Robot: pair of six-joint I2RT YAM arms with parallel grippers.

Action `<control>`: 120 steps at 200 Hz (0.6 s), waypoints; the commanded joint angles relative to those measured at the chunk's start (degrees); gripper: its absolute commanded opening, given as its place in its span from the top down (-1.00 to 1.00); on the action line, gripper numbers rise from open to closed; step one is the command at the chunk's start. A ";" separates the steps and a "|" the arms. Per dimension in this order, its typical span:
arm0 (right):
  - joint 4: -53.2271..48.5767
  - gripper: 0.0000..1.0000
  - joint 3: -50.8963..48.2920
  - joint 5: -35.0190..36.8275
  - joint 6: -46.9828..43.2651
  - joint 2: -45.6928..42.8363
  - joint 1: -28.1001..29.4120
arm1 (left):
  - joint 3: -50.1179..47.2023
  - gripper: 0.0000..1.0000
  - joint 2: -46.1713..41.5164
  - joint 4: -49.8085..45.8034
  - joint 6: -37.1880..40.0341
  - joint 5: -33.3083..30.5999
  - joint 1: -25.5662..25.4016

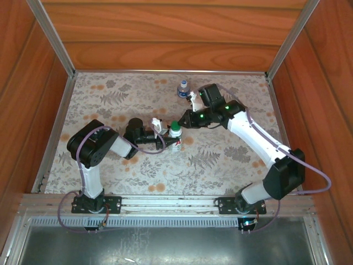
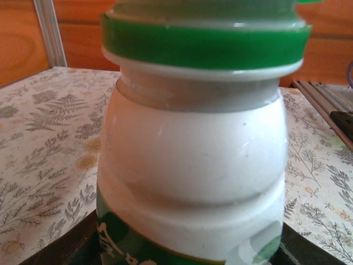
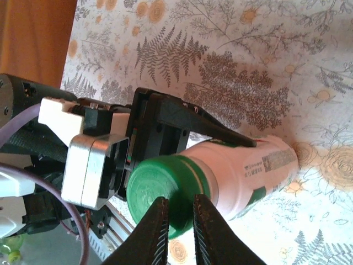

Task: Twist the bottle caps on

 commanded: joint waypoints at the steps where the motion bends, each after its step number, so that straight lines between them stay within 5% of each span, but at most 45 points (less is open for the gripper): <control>1: -1.36 0.63 -3.26 -4.29 1.53 -2.26 1.43 | 0.70 -0.06 1.35 -1.09 -0.85 0.15 0.29; 39: -2.18 0.52 -3.13 -0.86 -1.64 -5.53 1.53 | 0.28 -0.07 0.67 -1.01 -0.33 0.19 0.27; 78: -9.11 0.04 0.67 6.28 -18.61 -8.86 2.61 | -1.48 -0.06 -2.88 -1.00 0.41 -0.09 -0.01; 101: -13.66 -0.45 3.41 8.22 -30.46 -10.36 3.84 | -1.89 -0.06 -5.71 -1.41 -1.31 1.51 -0.15; 120: -17.29 -0.53 6.48 7.14 -38.07 -10.39 4.69 | -2.36 -0.06 -7.76 -2.56 -1.62 2.75 -0.35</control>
